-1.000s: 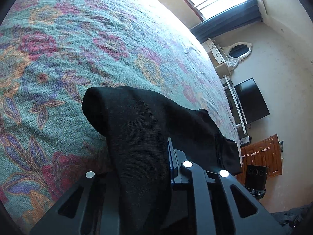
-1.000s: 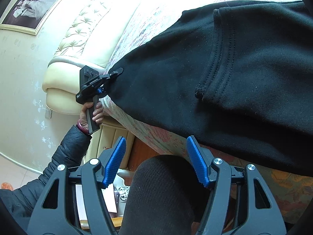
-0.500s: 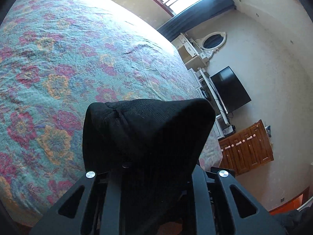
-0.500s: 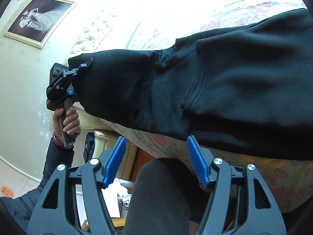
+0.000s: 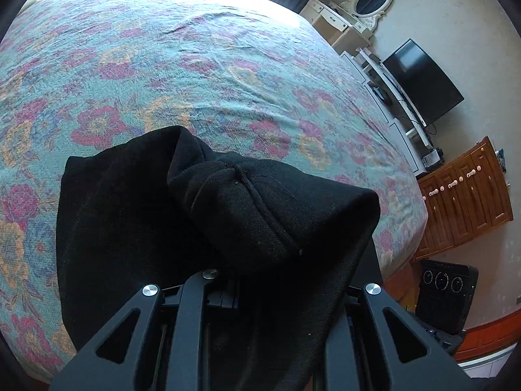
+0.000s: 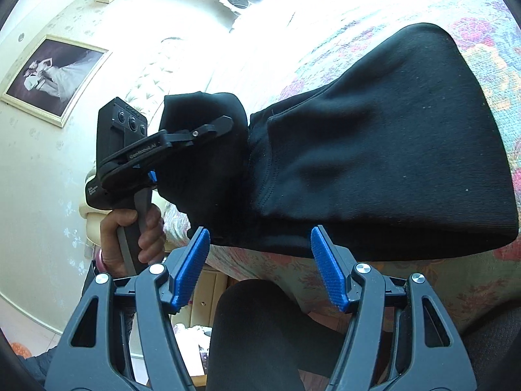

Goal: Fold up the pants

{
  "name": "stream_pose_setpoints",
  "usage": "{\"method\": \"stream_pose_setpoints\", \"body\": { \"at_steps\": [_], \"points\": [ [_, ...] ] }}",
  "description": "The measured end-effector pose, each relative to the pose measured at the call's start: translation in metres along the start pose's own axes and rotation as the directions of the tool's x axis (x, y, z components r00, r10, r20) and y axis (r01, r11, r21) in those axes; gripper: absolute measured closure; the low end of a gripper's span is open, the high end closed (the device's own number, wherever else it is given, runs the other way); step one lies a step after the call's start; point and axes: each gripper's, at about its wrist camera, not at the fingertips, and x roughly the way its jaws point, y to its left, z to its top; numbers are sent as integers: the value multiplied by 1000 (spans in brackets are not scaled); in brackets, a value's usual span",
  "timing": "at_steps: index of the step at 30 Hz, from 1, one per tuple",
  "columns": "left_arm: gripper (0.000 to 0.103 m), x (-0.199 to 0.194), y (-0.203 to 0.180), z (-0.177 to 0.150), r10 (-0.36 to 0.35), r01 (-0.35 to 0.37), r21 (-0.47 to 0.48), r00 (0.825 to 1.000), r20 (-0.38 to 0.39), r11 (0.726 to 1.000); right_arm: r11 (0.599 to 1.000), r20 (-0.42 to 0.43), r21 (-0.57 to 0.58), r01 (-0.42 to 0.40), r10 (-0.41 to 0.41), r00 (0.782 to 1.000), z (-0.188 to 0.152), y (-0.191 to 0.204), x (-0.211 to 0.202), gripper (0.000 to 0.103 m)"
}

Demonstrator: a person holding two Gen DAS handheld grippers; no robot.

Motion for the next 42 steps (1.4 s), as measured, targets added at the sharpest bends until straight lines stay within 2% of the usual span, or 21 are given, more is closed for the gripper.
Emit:
{"method": "stream_pose_setpoints", "body": {
  "at_steps": [2, 5, 7, 9, 13, 16, 18, 20, 22, 25, 28, 31, 33, 36, 38, 42],
  "points": [
    [82, 16, -2, -1, 26, -26, 5, 1000, -17, 1000, 1000, 9, 11, -1, 1, 1000, 0, -5, -2, 38],
    [68, 31, -5, -4, 49, -49, -12, 998, -35, 999, 1000, 15, 19, -2, 2, 1000, 0, -11, -4, 38],
    [52, 36, -9, -3, 30, -31, -38, 999, -31, 999, 1000, 19, 24, -3, 2, 1000, -1, -13, -4, 38],
    [43, 36, -16, -2, -13, 12, -53, 1000, -16, 998, 1000, 26, 31, 0, -1, 1000, -1, -13, -5, 38],
    [39, 20, -33, -3, -92, 93, -38, 995, 31, 995, 999, 32, 38, 8, -10, 999, -3, -15, -8, 38],
    [32, 0, -46, -7, -82, 82, 11, 994, 76, 997, 999, 36, 41, 16, -17, 999, -2, -15, -10, 38],
    [32, -17, -46, -13, -74, 71, 35, 990, 116, 997, 999, 45, 35, 26, -27, 999, 2, -13, -14, 38],
    [31, -35, -38, -23, -35, 30, 33, 986, 166, 999, 999, 59, 29, 32, -33, 998, 7, -11, -17, 37],
    [28, -51, -21, -35, 14, -13, -4, 976, 218, 1000, 999, 56, 26, 48, -49, 997, 14, -10, -15, 31],
    [28, -69, 19, -55, 51, -20, -114, 960, 276, 993, 999, 38, 21, 47, -48, 998, 22, -5, -5, 31],
    [28, -76, 61, -71, 86, -17, -235, 955, 284, 972, 998, 7, -16, 68, -68, 998, 33, 2, 13, 31],
    [28, -80, 90, -83, 130, -38, -305, 949, 288, 952, 996, 1, 1, 92, -92, 996, 48, 0, 29, 33],
    [28, -79, 103, -89, 149, -51, -332, 949, 278, 942, 992, 15, 3, 123, -123, 992, 54, 5, 33, 41],
    [27, -72, 117, -97, 158, -61, -356, 955, 252, 932, 994, 46, -12, 109, -108, 993, 53, 25, 24, 42],
    [27, -66, 124, -101, 149, -52, -367, 959, 242, 929, 994, 2, 8, 108, -108, 994, 47, 28, 25, 42],
    [27, -63, 127, -101, 128, -25, -383, 961, 246, 923, 998, 111, 43, 45, -50, 993, 29, 32, -4, 42]
  ]
}}
